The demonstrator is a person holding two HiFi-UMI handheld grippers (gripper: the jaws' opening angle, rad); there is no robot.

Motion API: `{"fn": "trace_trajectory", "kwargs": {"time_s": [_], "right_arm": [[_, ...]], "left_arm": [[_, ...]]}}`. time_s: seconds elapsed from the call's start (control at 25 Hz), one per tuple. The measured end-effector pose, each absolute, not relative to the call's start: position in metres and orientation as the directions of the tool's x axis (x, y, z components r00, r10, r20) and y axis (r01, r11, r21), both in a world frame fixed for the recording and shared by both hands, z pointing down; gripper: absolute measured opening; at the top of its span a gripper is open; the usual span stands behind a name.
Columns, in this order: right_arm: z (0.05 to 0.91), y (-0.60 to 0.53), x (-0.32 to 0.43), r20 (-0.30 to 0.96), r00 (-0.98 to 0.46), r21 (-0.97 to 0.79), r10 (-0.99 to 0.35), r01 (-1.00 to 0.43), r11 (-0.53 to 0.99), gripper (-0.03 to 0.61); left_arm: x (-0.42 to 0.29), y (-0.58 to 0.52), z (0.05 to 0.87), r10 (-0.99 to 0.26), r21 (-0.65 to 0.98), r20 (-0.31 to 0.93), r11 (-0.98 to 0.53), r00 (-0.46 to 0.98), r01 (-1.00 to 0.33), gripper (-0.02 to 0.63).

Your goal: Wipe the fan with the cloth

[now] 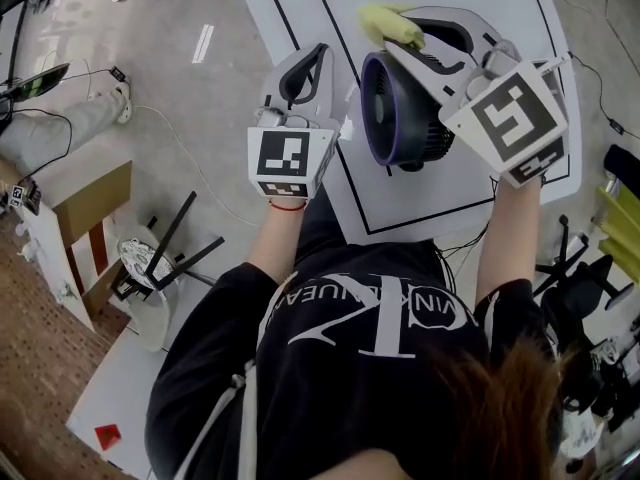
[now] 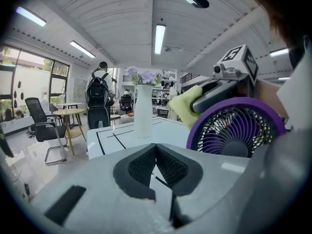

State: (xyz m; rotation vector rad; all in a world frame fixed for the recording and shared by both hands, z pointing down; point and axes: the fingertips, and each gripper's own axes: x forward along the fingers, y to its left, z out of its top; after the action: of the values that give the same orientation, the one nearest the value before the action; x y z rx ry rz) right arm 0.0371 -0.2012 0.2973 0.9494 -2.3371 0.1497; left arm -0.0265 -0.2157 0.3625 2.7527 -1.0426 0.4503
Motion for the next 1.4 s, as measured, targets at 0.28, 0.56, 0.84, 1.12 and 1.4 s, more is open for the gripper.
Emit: {"fn": "trace_trajectory", "kwargs": {"time_s": [0.28, 0.56, 0.84, 1.12, 1.4], "right_arm": [[0.286, -0.176, 0.037, 0.565, -0.522, 0.083, -0.639, -0.735, 0.673, 0.091], [0.268, -0.141, 0.031, 0.521, -0.489, 0.116, -0.699, -0.771, 0.626, 0.091], [0.269, -0.103, 0.023, 0.523, -0.441, 0.169, -0.729, -0.785, 0.596, 0.091], [0.279, -0.063, 0.01, 0.498, -0.432, 0.143, -0.752, -0.814, 0.562, 0.091], [0.308, -0.037, -0.005, 0.511, -0.395, 0.138, -0.763, -0.838, 0.527, 0.092]], "left_arm": [[-0.007, -0.214, 0.372, -0.512, 0.066, 0.324, -0.827, 0.795, -0.559, 0.003], [-0.006, -0.197, 0.355, -0.497, 0.053, 0.288, -0.845, 0.819, -0.532, 0.003], [-0.026, -0.17, 0.337, -0.532, 0.031, 0.263, -0.829, 0.805, -0.558, 0.003], [-0.045, -0.135, 0.336, -0.541, 0.037, 0.264, -0.821, 0.798, -0.569, 0.003], [-0.066, -0.107, 0.339, -0.551, 0.019, 0.269, -0.817, 0.79, -0.576, 0.003]]}}
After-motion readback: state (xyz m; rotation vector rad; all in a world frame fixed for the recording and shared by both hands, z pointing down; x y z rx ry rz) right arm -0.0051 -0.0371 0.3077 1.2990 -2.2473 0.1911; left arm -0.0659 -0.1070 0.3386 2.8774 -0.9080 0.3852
